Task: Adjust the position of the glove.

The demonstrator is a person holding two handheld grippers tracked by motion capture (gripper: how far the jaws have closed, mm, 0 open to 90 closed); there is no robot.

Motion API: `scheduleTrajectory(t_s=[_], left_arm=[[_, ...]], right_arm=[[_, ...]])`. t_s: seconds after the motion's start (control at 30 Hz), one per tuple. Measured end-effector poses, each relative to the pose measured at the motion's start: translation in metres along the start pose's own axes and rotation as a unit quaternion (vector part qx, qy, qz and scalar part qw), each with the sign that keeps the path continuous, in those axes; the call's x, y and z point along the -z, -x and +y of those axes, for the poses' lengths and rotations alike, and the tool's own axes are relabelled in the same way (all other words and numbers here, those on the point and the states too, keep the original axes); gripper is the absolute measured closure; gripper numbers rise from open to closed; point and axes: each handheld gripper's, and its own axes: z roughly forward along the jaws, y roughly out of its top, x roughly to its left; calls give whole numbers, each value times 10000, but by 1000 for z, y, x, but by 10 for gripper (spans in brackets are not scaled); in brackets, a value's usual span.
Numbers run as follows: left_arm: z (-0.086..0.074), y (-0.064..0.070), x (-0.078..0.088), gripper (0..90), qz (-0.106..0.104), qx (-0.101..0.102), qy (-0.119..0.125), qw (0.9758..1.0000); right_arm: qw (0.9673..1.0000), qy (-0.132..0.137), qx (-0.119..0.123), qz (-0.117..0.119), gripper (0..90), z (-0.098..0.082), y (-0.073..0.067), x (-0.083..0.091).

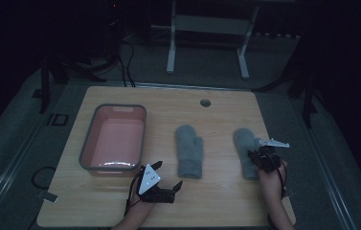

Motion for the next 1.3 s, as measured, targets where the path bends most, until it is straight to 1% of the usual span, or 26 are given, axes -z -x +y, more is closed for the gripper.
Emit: scheduleTrajectory(t_s=[0.1, 0.13, 0.17, 0.27, 0.37, 0.4, 0.43, 0.47, 0.53, 0.6, 0.63, 0.67, 0.73, 0.77, 0.83, 0.87, 0.9, 0.93, 0.97, 1.03, 1.07, 1.1, 1.13, 1.17, 1.23, 1.3], left_arm=[[0, 0, 0, 10, -3, 3, 1, 10000], [0, 0, 0, 10, -2, 3, 1, 10000], [0, 0, 0, 10, -2, 0, 0, 10000], [0, 0, 0, 10, -3, 0, 3, 10000], [0, 0, 0, 10, -7, 5, 0, 10000], [0, 0, 0, 10, -5, 6, -1, 10000], [0, 0, 0, 10, -6, 7, -1, 10000], [0, 0, 0, 10, -5, 9, -3, 10000], [0, 0, 0, 10, -5, 11, -4, 10000], [0, 0, 0, 10, -5, 13, -4, 10000], [0, 0, 0, 10, -5, 12, -4, 10000], [0, 0, 0, 10, -6, 11, -3, 10000], [0, 0, 0, 10, -6, 8, -1, 10000], [0, 0, 0, 10, -6, 6, 1, 10000], [0, 0, 0, 10, -5, 9, 1, 10000], [0, 0, 0, 10, -5, 11, 0, 10000], [0, 0, 0, 10, -5, 9, 0, 10000], [0, 0, 0, 10, -5, 6, -2, 10000], [0, 0, 0, 10, -2, 6, -1, 10000], [0, 0, 0, 10, -1, 4, 0, 10000], [0, 0, 0, 10, 0, 4, -1, 10000], [0, 0, 0, 10, -4, 5, -1, 10000], [0, 0, 0, 10, -5, 8, 0, 10000], [0, 0, 0, 10, -4, 12, 1, 10000], [0, -1, 0, 10, -7, 17, -1, 10000], [0, -1, 0, 10, -5, 21, -1, 10000]], right_arm=[[9998, 28, 111, 167, 644, 2, 2, 2], [9995, 52, 163, 271, 598, 3, 4, 5], [9991, 70, 211, 352, 585, 4, 6, 6], [9965, 165, 513, 639, 508, 9, 12, 11], [9925, 207, 830, 879, 492, 12, 18, 11], [9905, 224, 1014, 903, 486, 12, 20, 10], [9898, 216, 1099, 880, 485, 13, 20, 10], [9886, 212, 1181, 912, 485, 13, 22, 9], [9871, 202, 1272, 949, 485, 13, 25, 6], [9865, 151, 1264, 1033, 485, 12, 27, 3], [9860, 168, 1268, 1071, 485, 11, 28, 1], [9857, 188, 1217, 1154, 481, 8, 29, -2], [9862, 188, 1115, 1206, 476, 1, 33, -9], [9865, 246, 1068, 1216, 479, -2, 35, -11], [9875, 386, 929, 1211, 529, -7, 36, -13], [9883, 391, 865, 1193, 560, -8, 36, -13], [9888, 370, 856, 1164, 609, -8, 35, -13], [9901, 293, 821, 1104, 668, -7, 33, -12], [9908, 248, 803, 1057, 706, -6, 31, -11], [9918, 208, 861, 918, 759, -5, 26, -10], [9920, 223, 820, 937, 775, -5, 25, -10], [9910, 273, 787, 1045, 784, -5, 25, -11], [9908, 306, 679, 1134, 794, -6, 26, -11], [9910, 334, 600, 1149, 807, -5, 26, -10], [9922, 379, 532, 1066, 823, -3, 24, -5], [9934, 451, 393, 974, 826, 1, 21, 2]])
